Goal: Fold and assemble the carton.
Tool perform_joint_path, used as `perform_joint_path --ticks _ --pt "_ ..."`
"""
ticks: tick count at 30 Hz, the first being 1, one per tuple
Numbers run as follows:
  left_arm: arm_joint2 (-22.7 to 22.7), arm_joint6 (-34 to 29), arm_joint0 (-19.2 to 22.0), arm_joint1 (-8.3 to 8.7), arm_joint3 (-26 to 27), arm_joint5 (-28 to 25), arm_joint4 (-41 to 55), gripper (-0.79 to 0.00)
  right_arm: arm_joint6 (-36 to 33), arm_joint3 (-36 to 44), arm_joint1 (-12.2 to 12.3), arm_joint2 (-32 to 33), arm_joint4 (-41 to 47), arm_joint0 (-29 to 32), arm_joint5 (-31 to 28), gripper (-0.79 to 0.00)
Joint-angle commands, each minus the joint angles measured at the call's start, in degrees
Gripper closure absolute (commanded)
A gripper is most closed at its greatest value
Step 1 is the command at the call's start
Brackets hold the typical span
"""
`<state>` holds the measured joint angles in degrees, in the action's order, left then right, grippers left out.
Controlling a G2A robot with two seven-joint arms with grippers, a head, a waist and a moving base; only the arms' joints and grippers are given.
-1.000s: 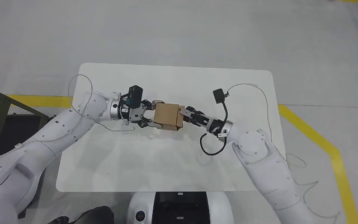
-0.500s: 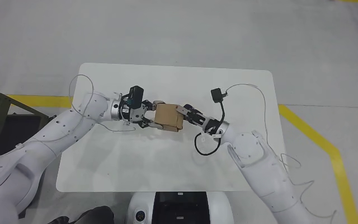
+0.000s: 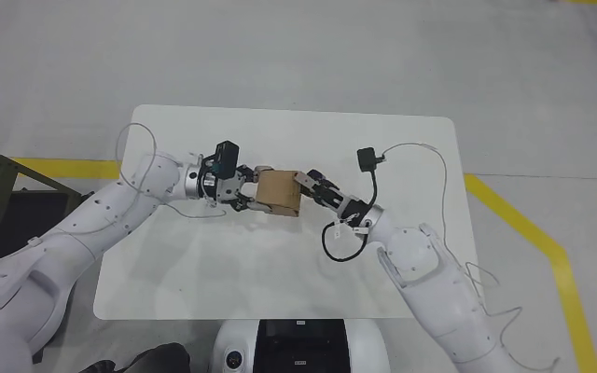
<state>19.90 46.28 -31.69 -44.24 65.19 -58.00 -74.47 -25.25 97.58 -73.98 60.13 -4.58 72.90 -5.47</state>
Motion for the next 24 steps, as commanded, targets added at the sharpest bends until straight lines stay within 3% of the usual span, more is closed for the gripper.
perform_joint_path --ticks 1,6,19,22,24 --pt "0.1 0.0 0.0 -0.02 -0.2 0.0 0.4 -0.308 -0.3 0.1 0.1 0.5 0.6 0.6 -0.1 -0.302" --pt "0.1 0.0 0.2 -0.01 -0.8 0.0 1.4 -0.305 -0.9 0.6 0.4 1.3 0.6 2.3 -0.3 -0.206" --pt "-0.7 0.0 0.7 -0.08 -1.3 0.0 2.0 -0.308 -1.4 2.8 0.8 1.8 -1.4 4.4 0.0 -0.179" --pt "-0.9 0.0 0.9 -0.12 -1.4 0.0 2.0 -0.314 -0.7 3.5 0.9 1.7 -3.1 4.7 0.3 -0.083" --pt "-1.0 0.0 1.0 -0.19 -1.4 0.0 1.8 -0.314 -0.3 3.9 0.9 1.4 -4.2 4.8 0.7 -0.077"
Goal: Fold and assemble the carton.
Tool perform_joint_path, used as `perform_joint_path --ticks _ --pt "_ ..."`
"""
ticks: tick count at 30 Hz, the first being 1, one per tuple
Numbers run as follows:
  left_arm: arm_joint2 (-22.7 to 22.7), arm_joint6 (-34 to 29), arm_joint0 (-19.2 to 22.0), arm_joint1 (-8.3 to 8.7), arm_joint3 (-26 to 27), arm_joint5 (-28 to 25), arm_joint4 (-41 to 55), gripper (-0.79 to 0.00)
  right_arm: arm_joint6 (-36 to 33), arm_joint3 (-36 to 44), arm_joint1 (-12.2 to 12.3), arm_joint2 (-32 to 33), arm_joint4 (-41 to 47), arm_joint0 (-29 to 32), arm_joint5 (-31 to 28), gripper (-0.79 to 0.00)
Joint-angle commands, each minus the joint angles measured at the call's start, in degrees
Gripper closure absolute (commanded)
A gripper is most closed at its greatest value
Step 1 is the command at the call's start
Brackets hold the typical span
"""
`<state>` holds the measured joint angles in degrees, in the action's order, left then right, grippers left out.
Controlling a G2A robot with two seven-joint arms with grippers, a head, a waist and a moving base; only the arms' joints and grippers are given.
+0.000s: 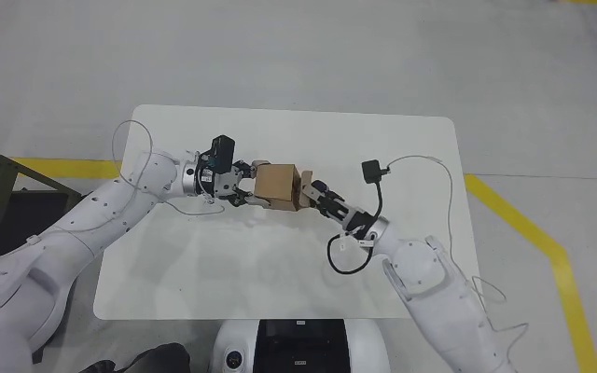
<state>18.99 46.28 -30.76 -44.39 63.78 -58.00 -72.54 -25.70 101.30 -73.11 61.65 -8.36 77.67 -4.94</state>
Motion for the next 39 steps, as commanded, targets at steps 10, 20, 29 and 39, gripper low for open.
perform_joint_path --ticks 10,20,29,39 --pt "-0.3 0.0 0.1 -0.45 0.2 0.0 -2.4 -0.311 1.6 1.1 -0.4 -1.8 -3.0 -1.6 2.3 -0.092" --pt "0.9 0.0 -0.4 -0.90 -0.3 0.0 -3.5 -0.308 2.0 1.6 -0.6 -2.8 -4.0 -2.1 3.3 -0.071" --pt "1.8 0.0 -0.9 -1.30 -0.6 0.0 -3.3 -0.311 2.0 1.5 -0.9 -4.1 -3.9 -2.4 3.2 -0.095" --pt "2.6 0.0 -1.1 -1.11 -1.8 0.0 -0.8 -0.317 4.8 1.4 -0.8 -1.4 -1.9 -1.7 1.1 -0.785"
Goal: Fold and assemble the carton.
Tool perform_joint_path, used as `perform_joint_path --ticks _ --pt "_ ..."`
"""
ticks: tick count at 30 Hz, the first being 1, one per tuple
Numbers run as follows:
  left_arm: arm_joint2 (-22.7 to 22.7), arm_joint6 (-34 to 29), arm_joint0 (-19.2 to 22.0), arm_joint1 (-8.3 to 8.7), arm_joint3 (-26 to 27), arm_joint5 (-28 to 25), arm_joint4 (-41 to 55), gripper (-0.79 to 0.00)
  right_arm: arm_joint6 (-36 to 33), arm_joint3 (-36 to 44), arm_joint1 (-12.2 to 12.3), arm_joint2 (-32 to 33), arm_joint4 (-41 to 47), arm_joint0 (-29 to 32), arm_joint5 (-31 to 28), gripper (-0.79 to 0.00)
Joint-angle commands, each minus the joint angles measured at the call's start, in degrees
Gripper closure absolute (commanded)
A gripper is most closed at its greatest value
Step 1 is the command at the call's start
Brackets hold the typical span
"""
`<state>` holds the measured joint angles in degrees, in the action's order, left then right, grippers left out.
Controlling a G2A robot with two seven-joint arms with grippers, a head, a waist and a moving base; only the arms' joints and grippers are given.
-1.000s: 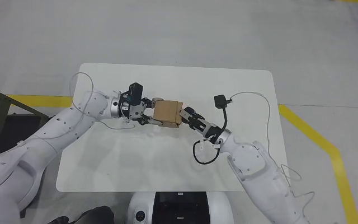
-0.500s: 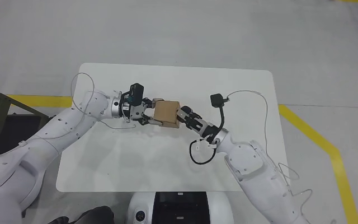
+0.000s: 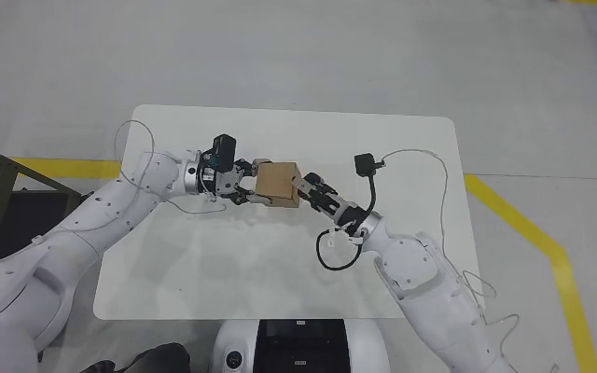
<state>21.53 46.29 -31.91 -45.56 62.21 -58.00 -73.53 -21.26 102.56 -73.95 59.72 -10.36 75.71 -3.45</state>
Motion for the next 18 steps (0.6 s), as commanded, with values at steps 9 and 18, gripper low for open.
perform_joint_path --ticks 9,18 --pt "-0.6 -2.8 0.7 -0.63 -3.5 0.4 -3.3 -0.345 0.8 -1.1 0.7 5.6 4.2 2.4 -12.2 -0.785" --pt "-0.5 -8.6 0.9 -3.92 -8.0 0.9 -2.2 -0.413 0.2 -5.5 1.2 8.8 7.5 3.2 -24.7 -0.785"
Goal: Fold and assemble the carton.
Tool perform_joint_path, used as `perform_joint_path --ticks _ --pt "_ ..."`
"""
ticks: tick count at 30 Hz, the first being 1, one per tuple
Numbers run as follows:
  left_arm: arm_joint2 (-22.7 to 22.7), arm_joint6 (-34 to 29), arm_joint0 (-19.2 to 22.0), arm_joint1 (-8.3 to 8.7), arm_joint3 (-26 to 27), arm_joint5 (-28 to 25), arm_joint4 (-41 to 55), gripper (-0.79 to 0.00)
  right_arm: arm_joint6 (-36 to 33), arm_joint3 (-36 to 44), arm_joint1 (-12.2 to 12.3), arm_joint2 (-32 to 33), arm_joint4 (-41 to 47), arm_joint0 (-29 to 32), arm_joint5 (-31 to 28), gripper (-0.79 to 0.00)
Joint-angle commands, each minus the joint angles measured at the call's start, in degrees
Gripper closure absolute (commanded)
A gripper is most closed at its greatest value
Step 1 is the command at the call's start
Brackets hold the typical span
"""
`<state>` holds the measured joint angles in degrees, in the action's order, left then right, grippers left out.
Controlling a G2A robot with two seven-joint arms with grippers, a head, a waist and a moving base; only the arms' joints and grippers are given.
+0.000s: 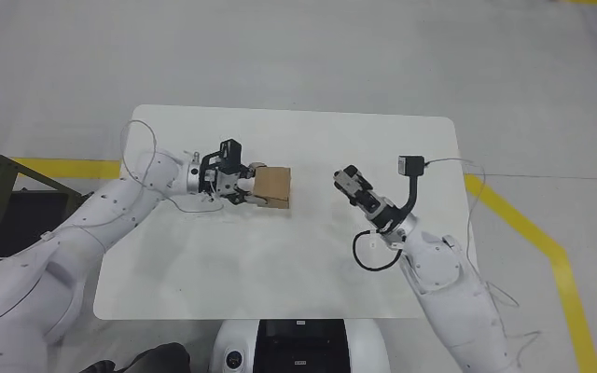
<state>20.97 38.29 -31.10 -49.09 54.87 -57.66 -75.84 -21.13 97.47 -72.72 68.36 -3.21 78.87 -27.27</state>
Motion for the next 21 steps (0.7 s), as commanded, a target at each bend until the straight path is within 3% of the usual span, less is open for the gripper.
perform_joint_path --ticks 1,7,9,10,11,12,21 --pt "0.1 -1.3 0.1 -0.84 -1.2 1.4 0.0 -0.422 0.0 -1.0 0.0 0.2 0.6 0.0 -1.7 -0.785" --pt "-0.4 -3.8 0.2 -3.52 -4.2 3.9 -0.9 -0.434 0.2 -3.6 0.0 -0.1 1.6 -0.4 -5.4 -0.785" --pt "-0.5 -3.8 0.3 -4.31 -5.4 3.5 -0.8 -0.489 0.3 -4.3 -0.1 -0.3 1.8 -0.5 -5.7 -0.785" --pt "-0.5 -3.8 0.3 -4.66 -6.1 3.3 -0.9 -0.573 0.3 -4.5 -0.1 -0.4 1.9 -0.6 -5.8 -0.785" --pt "-0.4 -3.8 0.4 -4.97 -6.8 3.2 -1.0 -0.739 0.3 -4.8 -0.1 -0.5 1.9 -0.7 -5.8 -0.785" --pt "-0.4 -3.7 0.5 -5.25 -7.5 3.0 -1.0 -0.785 0.3 -4.9 -0.1 -0.6 1.9 -0.8 -5.8 -0.785" --pt "2.2 1.4 1.6 -5.59 -10.6 0.7 -1.6 -0.785 -1.8 -6.3 -0.1 -1.5 3.2 -1.9 -6.7 -0.785"
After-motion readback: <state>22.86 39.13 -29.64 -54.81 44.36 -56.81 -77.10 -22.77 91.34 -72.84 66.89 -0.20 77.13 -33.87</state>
